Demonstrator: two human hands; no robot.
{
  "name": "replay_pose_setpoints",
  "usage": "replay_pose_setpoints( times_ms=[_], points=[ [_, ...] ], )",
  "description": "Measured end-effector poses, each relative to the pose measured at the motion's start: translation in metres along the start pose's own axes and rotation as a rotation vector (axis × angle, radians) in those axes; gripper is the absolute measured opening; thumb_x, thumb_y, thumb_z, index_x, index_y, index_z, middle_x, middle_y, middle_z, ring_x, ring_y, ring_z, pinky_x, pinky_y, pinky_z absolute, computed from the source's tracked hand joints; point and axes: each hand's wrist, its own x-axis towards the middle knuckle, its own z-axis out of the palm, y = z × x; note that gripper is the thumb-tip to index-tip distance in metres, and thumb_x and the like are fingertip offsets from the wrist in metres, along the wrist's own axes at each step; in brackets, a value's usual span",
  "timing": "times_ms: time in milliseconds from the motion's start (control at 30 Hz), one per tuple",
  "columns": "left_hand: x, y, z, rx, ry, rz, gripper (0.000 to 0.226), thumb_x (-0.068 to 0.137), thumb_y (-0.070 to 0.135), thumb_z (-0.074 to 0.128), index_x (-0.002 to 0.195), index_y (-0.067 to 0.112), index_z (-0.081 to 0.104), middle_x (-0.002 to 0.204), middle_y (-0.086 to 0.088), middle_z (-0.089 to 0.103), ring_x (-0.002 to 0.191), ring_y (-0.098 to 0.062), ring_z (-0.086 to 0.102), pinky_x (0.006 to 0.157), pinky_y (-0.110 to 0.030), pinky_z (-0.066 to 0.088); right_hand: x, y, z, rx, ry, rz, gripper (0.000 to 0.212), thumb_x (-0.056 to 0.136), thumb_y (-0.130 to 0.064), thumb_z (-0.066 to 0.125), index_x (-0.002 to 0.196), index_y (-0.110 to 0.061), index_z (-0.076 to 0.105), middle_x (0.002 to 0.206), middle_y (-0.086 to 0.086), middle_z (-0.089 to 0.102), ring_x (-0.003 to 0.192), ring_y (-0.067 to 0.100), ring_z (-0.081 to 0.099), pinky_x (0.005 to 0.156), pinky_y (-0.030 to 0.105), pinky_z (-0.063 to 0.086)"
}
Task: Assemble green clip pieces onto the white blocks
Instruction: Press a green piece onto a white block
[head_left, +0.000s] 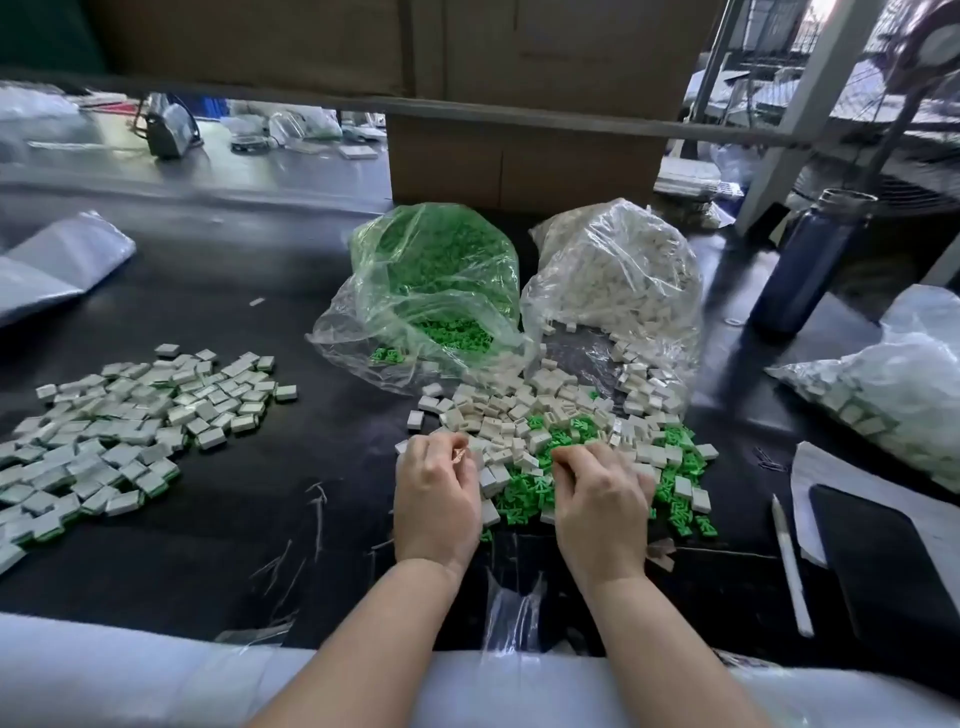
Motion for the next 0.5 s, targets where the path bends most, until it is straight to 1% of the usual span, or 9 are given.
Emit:
replay_pose_setpoints(
  times_ms=[100,167,233,333,433,467,500],
  points=[
    [0.002,-0.0015,0.0018,0.081,-0.036,-0.003,0.033,0.093,0.025,0.052,0.124,0.012,0.056,0.114,-0.002,0.048,0.108,-0.011,0.037,0.09,-0.015,0.027,0.0005,-0.0005,-0.0002,-0.051,0.064,-0.025,0.006,0.078,-0.008,0.074,0.082,-0.012,0.073,0.08,0.003,0.066,0.075,0.027,0.06,0.07,0.035,0.022],
    [0.0028,-0.0011,0.0031,0.123,-0.053,0.001,0.036,0.094,0.027,0.051,0.126,0.013,0.056,0.115,-0.003,0.047,0.112,-0.016,0.037,0.093,-0.02,0.029,0.0,-0.0007,0.0,-0.065,0.081,-0.037,0.008,0.075,-0.006,0.075,0.08,-0.012,0.073,0.079,0.003,0.066,0.074,0.027,0.061,0.07,0.035,0.022],
    [0.0028,-0.0014,0.0034,0.138,-0.054,0.0,0.033,0.093,0.026,0.053,0.122,0.012,0.059,0.114,-0.004,0.048,0.111,-0.018,0.039,0.093,-0.022,0.029,-0.0008,0.0004,0.0001,-0.062,0.088,-0.042,0.008,0.076,-0.006,0.074,0.082,-0.012,0.073,0.081,0.004,0.066,0.075,0.028,0.061,0.07,0.035,0.022],
    [0.0025,-0.0004,0.0018,0.13,-0.031,0.031,0.024,0.09,0.02,0.059,0.112,0.011,0.065,0.108,-0.004,0.05,0.107,-0.019,0.04,0.089,-0.019,0.028,-0.0015,0.0011,0.0001,-0.061,0.068,-0.025,0.008,0.08,-0.008,0.071,0.086,-0.012,0.073,0.085,0.004,0.066,0.08,0.029,0.06,0.071,0.035,0.021],
    [-0.0001,0.0021,-0.0024,0.081,-0.012,0.087,0.019,0.086,0.013,0.063,0.104,0.012,0.068,0.104,-0.004,0.06,0.104,-0.021,0.046,0.087,-0.017,0.028,-0.0039,0.0025,-0.0011,-0.049,0.068,-0.025,0.008,0.08,-0.007,0.07,0.085,-0.013,0.073,0.086,0.005,0.066,0.082,0.03,0.06,0.072,0.035,0.022],
    [-0.0014,0.0032,-0.0043,0.062,-0.017,0.121,0.017,0.085,0.012,0.065,0.101,0.012,0.069,0.101,-0.003,0.065,0.101,-0.022,0.05,0.088,-0.018,0.031,-0.0045,0.0029,-0.0019,-0.041,0.066,-0.019,0.009,0.08,-0.007,0.07,0.086,-0.013,0.073,0.087,0.005,0.066,0.084,0.03,0.059,0.073,0.035,0.023],
    [-0.0032,0.0047,-0.0059,0.043,-0.036,0.156,0.016,0.083,0.012,0.067,0.098,0.013,0.071,0.097,0.0,0.068,0.097,-0.022,0.054,0.089,-0.023,0.036,-0.0047,0.0036,-0.0024,-0.034,0.064,-0.012,0.009,0.081,-0.007,0.069,0.086,-0.013,0.073,0.088,0.005,0.066,0.086,0.03,0.059,0.074,0.035,0.023]
  ],
)
